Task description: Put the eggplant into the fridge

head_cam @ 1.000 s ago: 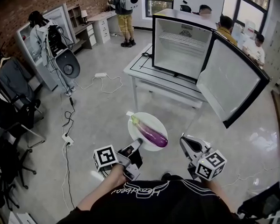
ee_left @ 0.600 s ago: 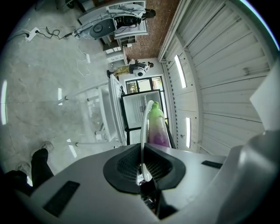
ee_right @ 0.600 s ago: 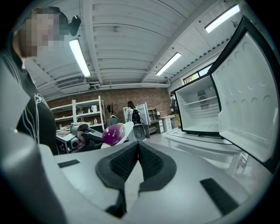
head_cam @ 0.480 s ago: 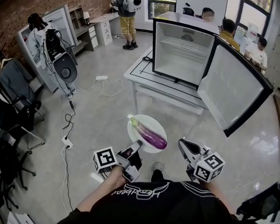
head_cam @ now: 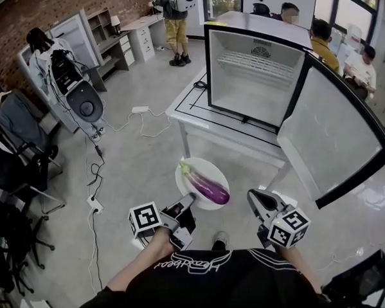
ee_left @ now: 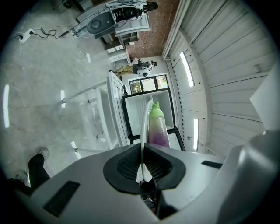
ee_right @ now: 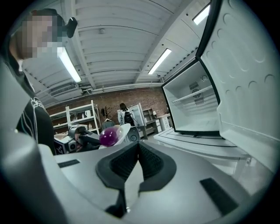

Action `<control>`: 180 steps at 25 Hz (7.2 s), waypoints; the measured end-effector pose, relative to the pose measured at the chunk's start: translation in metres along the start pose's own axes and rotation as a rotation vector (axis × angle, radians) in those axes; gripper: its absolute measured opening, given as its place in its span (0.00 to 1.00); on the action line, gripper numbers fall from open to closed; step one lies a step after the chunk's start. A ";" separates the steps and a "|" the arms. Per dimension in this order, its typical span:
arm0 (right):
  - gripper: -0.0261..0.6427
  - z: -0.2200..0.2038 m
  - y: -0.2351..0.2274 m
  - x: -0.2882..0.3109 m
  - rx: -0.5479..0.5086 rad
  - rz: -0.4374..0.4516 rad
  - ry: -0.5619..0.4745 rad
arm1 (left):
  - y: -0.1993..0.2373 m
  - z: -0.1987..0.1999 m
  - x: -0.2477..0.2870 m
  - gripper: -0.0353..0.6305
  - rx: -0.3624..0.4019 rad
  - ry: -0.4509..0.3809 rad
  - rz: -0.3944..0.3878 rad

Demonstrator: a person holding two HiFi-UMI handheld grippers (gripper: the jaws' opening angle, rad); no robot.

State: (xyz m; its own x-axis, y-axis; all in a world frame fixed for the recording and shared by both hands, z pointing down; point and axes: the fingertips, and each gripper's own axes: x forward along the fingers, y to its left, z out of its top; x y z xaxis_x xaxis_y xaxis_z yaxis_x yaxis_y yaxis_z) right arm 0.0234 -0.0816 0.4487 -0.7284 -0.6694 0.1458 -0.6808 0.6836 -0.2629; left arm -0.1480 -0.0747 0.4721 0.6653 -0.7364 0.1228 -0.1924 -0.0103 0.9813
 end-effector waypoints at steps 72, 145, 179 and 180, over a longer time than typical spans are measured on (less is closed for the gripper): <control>0.05 0.076 -0.277 0.168 0.017 -0.311 -0.034 | 0.025 0.172 0.377 0.09 0.135 0.370 0.089; 0.05 0.074 -0.332 0.187 0.088 -0.445 -0.008 | 0.104 0.210 0.560 0.09 0.197 0.349 0.343; 0.05 0.064 -0.300 0.164 0.072 -0.421 -0.001 | 0.097 0.219 0.539 0.25 0.554 0.355 0.410; 0.05 0.064 -0.299 0.163 0.072 -0.421 -0.002 | 0.097 0.220 0.536 0.25 0.552 0.354 0.410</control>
State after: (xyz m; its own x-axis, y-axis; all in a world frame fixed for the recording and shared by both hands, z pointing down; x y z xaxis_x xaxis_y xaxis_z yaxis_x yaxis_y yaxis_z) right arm 0.1129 -0.4139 0.4899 -0.3877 -0.8865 0.2526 -0.9118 0.3285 -0.2465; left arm 0.0316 -0.6193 0.6008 0.6365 -0.4950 0.5915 -0.7430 -0.1877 0.6424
